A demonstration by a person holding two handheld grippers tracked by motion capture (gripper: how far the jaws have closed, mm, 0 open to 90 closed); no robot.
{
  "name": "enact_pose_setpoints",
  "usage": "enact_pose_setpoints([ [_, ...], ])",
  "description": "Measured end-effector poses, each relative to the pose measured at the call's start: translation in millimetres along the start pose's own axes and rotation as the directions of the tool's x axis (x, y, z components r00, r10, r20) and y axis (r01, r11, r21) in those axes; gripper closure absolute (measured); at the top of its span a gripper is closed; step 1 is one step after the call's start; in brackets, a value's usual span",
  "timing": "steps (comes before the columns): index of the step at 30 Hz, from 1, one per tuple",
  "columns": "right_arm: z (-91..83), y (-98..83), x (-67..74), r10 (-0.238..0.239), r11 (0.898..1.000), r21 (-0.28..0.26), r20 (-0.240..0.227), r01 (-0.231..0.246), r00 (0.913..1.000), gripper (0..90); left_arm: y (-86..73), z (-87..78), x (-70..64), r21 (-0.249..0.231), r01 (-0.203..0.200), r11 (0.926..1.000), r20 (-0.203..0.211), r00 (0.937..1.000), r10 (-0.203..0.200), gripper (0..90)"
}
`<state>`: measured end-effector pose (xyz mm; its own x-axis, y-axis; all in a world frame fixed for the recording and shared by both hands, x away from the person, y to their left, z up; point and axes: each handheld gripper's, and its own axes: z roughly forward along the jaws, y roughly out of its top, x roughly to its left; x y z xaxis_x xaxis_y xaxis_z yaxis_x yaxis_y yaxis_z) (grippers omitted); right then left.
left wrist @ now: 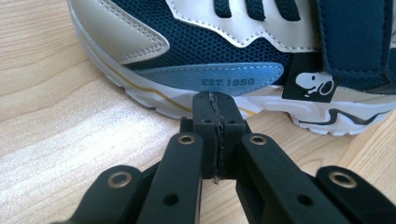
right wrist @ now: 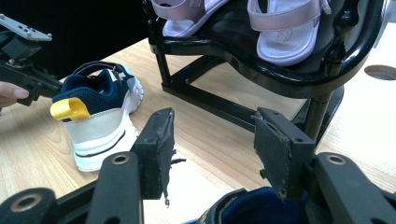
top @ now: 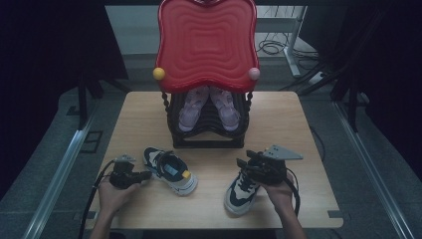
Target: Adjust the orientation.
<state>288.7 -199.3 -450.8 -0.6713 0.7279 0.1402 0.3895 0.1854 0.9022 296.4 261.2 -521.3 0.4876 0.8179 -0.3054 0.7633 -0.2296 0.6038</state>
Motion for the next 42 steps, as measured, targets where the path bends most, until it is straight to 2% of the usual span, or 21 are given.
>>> enact_pose_setpoints([
  [6,0.4,0.2,1.3,-0.001,1.0,0.001,-0.001,0.002,1.0,48.6,0.4,0.4,1.4,-0.004,0.002,1.0,-0.001,1.0,-0.002,88.5],
  [14,-1.7,0.4,0.0,-0.001,1.0,-0.001,0.001,0.001,1.0,48.5,-0.6,-1.9,0.8,-0.013,-0.009,0.9999,-0.024,0.9997,0.009,85.0],
  [22,-4.0,1.2,-0.6,-0.002,1.0,-0.009,0.001,0.002,1.0,49.6,-0.2,-25.1,2.8,-0.083,-0.011,0.9965,-0.017,0.9998,0.009,72.6],
  [26,-2.6,1.0,1.2,-0.003,1.0,-0.006,-0.028,0.003,0.9996,56.2,1.9,-36.3,-3.3,-0.119,-0.02,0.9927,-0.012,0.9998,0.018,65.3],
  [32,-1.9,1.8,4.7,-0.026,1.0,0.007,-0.068,0.026,0.9974,68.4,4.3,-50.9,-14.7,-0.158,-0.036,0.9868,0.029,0.9987,0.041,53.4],
  [37,-0.8,2.1,7.6,-0.043,0.999,0.019,-0.108,0.045,0.9933,82.5,5.1,-61.2,-24.7,-0.191,-0.058,0.9799,0.036,0.9972,0.066,49.8],
  [42,0.8,2.7,10.0,-0.061,0.997,0.027,-0.13,0.065,0.9896,89.6,5.6,-70.2,-31.3,-0.207,-0.069,0.976,0.04,0.9961,0.079,47.7],
])
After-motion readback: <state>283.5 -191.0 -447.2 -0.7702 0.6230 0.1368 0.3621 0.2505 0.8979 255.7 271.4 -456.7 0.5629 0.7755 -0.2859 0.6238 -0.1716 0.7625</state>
